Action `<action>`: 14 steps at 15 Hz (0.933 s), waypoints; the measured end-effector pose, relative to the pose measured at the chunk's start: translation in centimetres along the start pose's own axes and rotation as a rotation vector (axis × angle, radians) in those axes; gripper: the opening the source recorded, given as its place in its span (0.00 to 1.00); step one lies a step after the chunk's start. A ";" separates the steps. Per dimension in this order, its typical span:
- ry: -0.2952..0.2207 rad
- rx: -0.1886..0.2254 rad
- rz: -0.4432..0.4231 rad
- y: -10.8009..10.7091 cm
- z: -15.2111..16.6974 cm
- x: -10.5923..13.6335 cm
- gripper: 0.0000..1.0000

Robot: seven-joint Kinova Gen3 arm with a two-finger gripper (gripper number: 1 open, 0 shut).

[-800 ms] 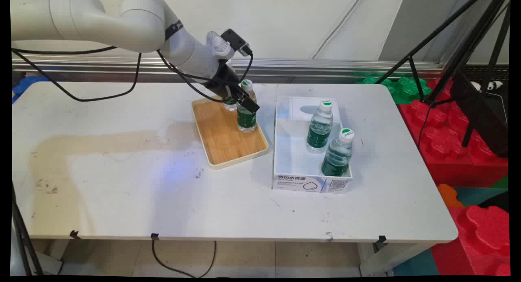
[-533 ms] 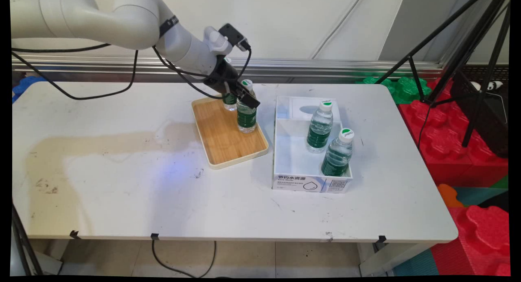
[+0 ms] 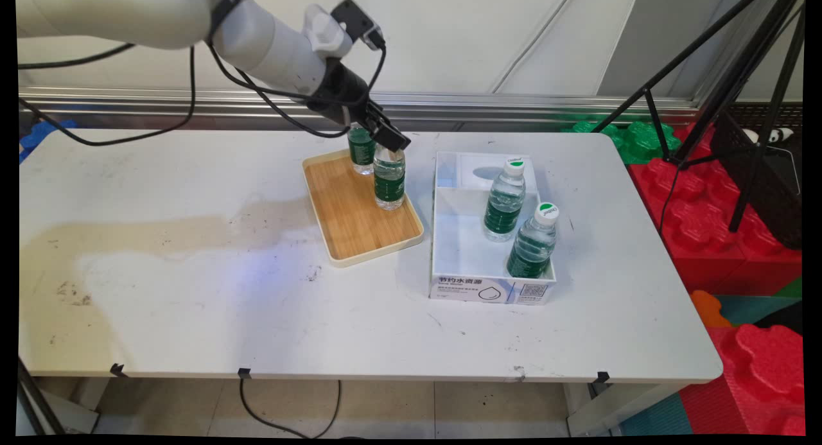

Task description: Pick up the green bottle from the white box

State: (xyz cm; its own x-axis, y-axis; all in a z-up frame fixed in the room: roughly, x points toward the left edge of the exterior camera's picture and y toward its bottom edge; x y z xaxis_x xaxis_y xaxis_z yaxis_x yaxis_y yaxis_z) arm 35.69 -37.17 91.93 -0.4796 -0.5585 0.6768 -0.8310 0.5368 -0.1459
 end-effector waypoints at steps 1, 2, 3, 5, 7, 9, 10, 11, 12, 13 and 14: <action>0.008 -0.009 0.017 0.5 -0.9 0.3 1.00; 0.015 -0.020 0.030 1.1 -1.7 0.6 1.00; 0.020 -0.031 0.042 1.7 -2.4 0.8 1.00; 0.024 -0.056 0.059 3.1 -3.4 1.4 1.00; 0.025 -0.080 0.068 4.6 -4.0 2.1 1.00; 0.024 -0.096 0.066 6.2 -4.1 2.9 1.00; 0.023 -0.101 0.064 6.8 -3.9 3.3 1.00; 0.022 -0.107 0.061 7.6 -3.6 3.8 1.00; 0.021 -0.112 0.061 8.3 -3.3 4.2 1.00; 0.020 -0.116 0.061 8.9 -2.9 4.7 1.00; 0.018 -0.119 0.063 9.5 -2.3 5.1 1.00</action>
State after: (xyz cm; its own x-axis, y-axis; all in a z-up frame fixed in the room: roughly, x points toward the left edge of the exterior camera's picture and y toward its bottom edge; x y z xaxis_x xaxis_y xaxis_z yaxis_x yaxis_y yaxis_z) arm 25.97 -33.47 95.69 -0.5235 -0.5109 0.6819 -0.7596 0.6423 -0.1019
